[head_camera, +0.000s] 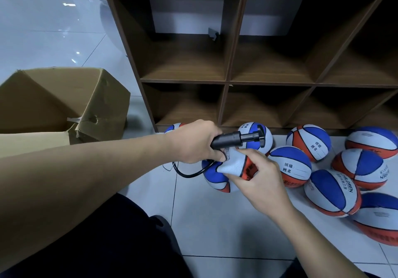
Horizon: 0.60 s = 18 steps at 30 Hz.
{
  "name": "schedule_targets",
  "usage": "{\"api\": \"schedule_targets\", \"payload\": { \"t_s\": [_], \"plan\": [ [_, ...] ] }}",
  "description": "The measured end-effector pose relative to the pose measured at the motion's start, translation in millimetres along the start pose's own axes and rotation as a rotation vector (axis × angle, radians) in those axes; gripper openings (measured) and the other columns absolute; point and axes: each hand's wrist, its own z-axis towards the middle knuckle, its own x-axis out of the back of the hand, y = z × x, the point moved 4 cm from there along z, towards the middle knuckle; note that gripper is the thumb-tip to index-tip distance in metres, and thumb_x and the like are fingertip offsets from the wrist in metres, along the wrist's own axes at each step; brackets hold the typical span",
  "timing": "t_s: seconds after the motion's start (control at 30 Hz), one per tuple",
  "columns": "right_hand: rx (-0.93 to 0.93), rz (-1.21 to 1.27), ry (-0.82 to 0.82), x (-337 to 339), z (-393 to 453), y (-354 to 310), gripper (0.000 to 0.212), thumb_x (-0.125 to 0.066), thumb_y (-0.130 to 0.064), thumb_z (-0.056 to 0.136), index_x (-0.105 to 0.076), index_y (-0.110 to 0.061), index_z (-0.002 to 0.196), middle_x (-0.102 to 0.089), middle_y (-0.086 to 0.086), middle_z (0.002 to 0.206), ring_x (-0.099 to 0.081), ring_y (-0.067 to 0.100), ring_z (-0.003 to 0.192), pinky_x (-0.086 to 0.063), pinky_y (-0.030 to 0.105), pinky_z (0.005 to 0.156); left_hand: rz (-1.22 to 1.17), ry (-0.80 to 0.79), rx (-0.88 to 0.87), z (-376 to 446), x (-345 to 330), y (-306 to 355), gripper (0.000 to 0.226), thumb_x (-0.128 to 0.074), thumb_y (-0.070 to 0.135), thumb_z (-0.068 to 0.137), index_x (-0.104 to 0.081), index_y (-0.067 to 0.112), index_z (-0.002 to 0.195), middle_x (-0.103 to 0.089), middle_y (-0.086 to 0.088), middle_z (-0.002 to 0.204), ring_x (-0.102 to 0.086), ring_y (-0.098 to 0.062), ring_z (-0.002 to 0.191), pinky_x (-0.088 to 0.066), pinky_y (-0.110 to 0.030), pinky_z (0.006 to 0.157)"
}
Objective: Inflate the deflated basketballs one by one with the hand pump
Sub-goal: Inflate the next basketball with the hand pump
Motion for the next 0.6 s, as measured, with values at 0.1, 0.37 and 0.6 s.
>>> {"api": "schedule_targets", "payload": {
  "t_s": [0.1,0.37,0.6],
  "plan": [
    [-0.042,-0.015,-0.036,4.5,4.9,2.4,0.049,-0.096,-0.036,0.074,-0.072,-0.034,0.117,-0.074,-0.016,0.100,-0.071,0.013,0.093,-0.059,0.036,0.080,-0.035,-0.004,0.033,2.8,3.5,-8.2,0.028,-0.088,0.047,0.087,-0.071,0.026,0.092,-0.074,0.007,0.076,-0.067,-0.009,0.067,-0.058,-0.031,0.061],
    [-0.147,-0.022,-0.111,0.9,-5.6,26.4,0.041,-0.094,-0.038,0.076,-0.072,-0.035,0.111,-0.075,-0.016,0.097,-0.071,0.008,0.092,-0.061,0.036,0.078,-0.053,0.033,0.055,0.4,12.7,-28.0,0.019,-0.083,0.040,0.093,-0.072,0.025,0.089,-0.077,0.006,0.082,-0.073,-0.014,0.076,-0.061,-0.036,0.071],
    [-0.297,-0.090,-0.212,-11.2,-16.3,67.0,0.028,-0.083,-0.031,0.078,-0.065,-0.031,0.099,-0.070,-0.009,0.081,-0.069,0.012,0.073,-0.060,0.040,0.063,-0.052,-0.037,0.066,-0.8,-20.2,-11.9,0.013,-0.074,0.036,0.100,-0.068,0.025,0.097,-0.078,0.011,0.076,-0.073,-0.006,0.069,-0.062,-0.034,0.069]
  ]
}}
